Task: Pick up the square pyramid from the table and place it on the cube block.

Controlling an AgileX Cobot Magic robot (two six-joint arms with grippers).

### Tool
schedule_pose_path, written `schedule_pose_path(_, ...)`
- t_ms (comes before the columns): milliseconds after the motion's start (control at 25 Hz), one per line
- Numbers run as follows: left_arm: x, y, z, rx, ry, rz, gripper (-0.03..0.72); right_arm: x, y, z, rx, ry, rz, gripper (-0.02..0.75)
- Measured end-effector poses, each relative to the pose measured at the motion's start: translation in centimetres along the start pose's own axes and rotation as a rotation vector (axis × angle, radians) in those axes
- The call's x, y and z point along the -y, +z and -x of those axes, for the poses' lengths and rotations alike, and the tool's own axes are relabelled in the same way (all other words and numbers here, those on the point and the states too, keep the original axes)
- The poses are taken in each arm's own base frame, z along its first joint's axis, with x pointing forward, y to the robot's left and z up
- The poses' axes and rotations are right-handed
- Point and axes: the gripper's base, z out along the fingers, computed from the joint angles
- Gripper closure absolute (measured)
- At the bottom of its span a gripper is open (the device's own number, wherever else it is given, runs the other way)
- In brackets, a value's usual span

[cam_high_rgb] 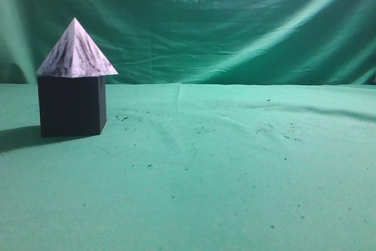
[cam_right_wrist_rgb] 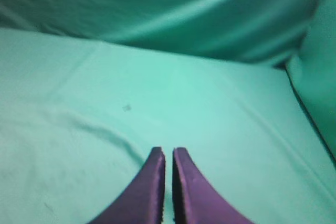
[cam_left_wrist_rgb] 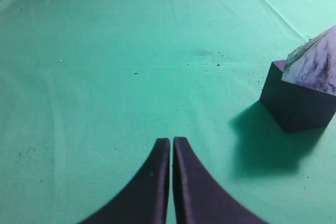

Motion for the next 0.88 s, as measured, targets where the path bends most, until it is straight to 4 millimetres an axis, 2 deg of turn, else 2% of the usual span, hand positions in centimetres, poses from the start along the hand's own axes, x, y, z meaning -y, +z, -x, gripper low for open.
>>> schedule_pose_path(160, 0.0, 0.0, 0.0, 0.0, 0.0, 0.0, 0.688, -0.2, 0.2, -4.7, 0.007, 0.013, -0.046, 0.738)
schedule_pose_path(280, 0.0, 0.0, 0.0, 0.0, 0.0, 0.0, 0.688, -0.4, 0.5, -7.2, 0.019, 0.033, -0.071, 0.738)
schedule_pose_path(400, 0.0, 0.0, 0.0, 0.0, 0.0, 0.0, 0.688, -0.5, 0.8, -8.4, 0.021, 0.039, -0.072, 0.738)
schedule_pose_path(440, 0.0, 0.0, 0.0, 0.0, 0.0, 0.0, 0.688, -0.7, 1.1, -9.4, 0.001, 0.059, -0.07, 0.738)
schedule_pose_path(880, 0.0, 0.0, 0.0, 0.0, 0.0, 0.0, 0.688, -0.7, 1.3, -9.8, -0.01, 0.1, -0.069, 0.738)
